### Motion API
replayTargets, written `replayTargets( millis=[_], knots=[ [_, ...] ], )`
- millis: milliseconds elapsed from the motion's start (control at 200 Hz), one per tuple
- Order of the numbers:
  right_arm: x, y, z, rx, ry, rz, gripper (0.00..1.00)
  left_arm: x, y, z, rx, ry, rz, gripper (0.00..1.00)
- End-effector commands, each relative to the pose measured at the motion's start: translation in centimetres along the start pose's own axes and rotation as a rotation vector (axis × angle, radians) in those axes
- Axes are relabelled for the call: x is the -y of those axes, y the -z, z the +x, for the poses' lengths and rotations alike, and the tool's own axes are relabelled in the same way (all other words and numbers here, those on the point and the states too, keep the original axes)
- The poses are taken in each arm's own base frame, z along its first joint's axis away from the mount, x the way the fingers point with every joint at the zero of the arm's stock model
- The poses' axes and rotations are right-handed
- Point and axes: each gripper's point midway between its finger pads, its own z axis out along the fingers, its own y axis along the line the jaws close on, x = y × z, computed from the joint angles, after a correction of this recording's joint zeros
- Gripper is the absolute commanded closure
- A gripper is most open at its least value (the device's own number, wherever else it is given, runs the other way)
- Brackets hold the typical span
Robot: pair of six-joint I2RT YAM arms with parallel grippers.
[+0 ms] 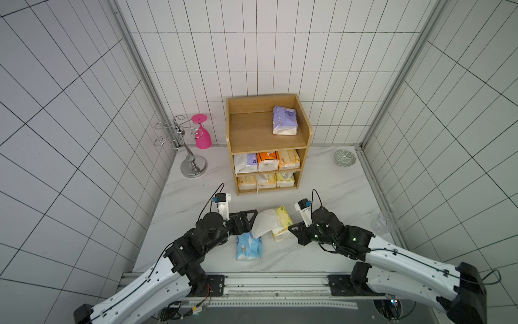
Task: Remove the tissue boxes from the shelf
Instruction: Place the box of tissues at the center of the board.
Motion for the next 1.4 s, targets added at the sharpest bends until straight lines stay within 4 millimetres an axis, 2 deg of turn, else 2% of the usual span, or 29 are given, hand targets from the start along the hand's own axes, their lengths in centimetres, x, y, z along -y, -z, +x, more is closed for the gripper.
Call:
replayTargets(
  millis=[0, 125, 250, 305, 355, 480, 635, 760, 890, 1039, 1279, 1394],
  knots=[
    [0.1, -1.0, 0.4, 0.057, -0.041, -0.001, 1.0, -2.0, 0.9, 0.1, 0.039, 0.012, -0.057, 0.02],
    [0.5, -2.4, 2.6, 0.049, -0.073, -0.011, 0.99, -3.2, 1.1, 0.9, 0.029, 0.02, -0.084, 0.02],
    [0.3, -2.9, 3.6, 0.039, -0.075, -0.013, 0.64, -3.7, 0.7, 1.5, 0.005, 0.028, -0.102, 0.02],
    [0.5, -2.7, 3.7, 0.036, -0.068, 0.013, 0.55, -3.9, 0.5, 1.7, -0.005, 0.032, -0.117, 0.02],
    [0.9, -2.3, 3.6, 0.039, -0.064, 0.042, 0.51, -4.3, 0.5, 1.9, -0.011, 0.035, -0.132, 0.02],
    [2.4, -0.4, 2.5, 0.095, -0.069, 0.12, 0.48, -4.9, 1.0, 1.9, -0.008, 0.045, -0.161, 0.02],
    [2.7, 1.9, 0.7, 0.18, -0.076, 0.13, 0.45, -5.6, 2.2, 1.9, 0.009, 0.046, -0.181, 0.02],
    [3.0, 2.3, -0.5, 0.176, -0.114, 0.134, 0.42, -7.0, 3.2, 2.2, 0.008, 0.039, -0.237, 0.02],
    [3.6, 0.9, -1.1, 0.1, -0.156, 0.135, 0.39, -7.7, 3.7, 2.6, 0.015, 0.046, -0.243, 0.02],
    [3.1, -1.4, -1.6, 0.047, -0.146, 0.138, 0.39, -8.1, 3.3, 3.0, 0.021, 0.051, -0.226, 0.02],
    [3.3, -5.2, -0.5, -0.001, -0.2, 0.127, 0.44, -8.2, 2.6, 3.8, -0.014, 0.052, -0.223, 0.02],
    [2.5, -6.4, 0.3, -0.007, -0.218, 0.091, 0.47, -8.3, 2.5, 4.2, -0.027, 0.054, -0.222, 0.02]
  ],
)
